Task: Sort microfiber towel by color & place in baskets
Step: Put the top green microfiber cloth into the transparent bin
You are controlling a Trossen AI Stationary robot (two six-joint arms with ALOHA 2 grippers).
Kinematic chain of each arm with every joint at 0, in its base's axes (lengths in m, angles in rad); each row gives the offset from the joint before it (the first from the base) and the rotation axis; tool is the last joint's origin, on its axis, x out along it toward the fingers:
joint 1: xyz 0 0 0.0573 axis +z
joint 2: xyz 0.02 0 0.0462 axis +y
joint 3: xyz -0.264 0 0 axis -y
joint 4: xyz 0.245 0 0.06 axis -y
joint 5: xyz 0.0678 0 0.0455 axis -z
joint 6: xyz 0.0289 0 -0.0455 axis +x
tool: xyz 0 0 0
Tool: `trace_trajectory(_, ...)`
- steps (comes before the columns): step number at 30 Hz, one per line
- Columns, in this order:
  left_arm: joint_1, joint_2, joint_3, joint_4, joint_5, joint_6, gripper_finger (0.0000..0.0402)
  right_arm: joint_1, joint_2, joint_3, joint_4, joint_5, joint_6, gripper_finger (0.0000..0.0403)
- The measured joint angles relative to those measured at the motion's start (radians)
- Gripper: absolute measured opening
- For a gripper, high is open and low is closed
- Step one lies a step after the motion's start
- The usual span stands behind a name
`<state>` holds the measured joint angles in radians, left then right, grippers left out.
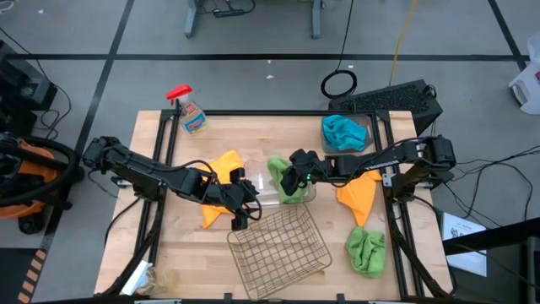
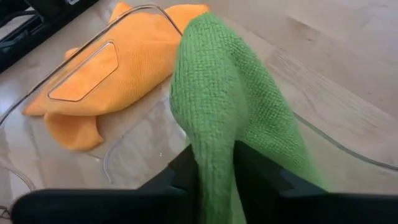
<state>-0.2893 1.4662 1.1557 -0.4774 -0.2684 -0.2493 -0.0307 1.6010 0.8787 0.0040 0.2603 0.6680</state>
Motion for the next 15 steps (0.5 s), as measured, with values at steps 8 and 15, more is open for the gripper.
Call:
trace_trajectory(8,0.001,0.0,0.0,-0.005,-0.016,0.002,0.024,0.0,-0.01,-0.002,-0.003,-0.009,-0.017,0.0141)
trace_trajectory(15,0.002,0.0,0.0,-0.086,-0.175,0.0,0.024,-0.001,-0.018,-0.002,-0.004,-0.084,-0.046,0.0168)
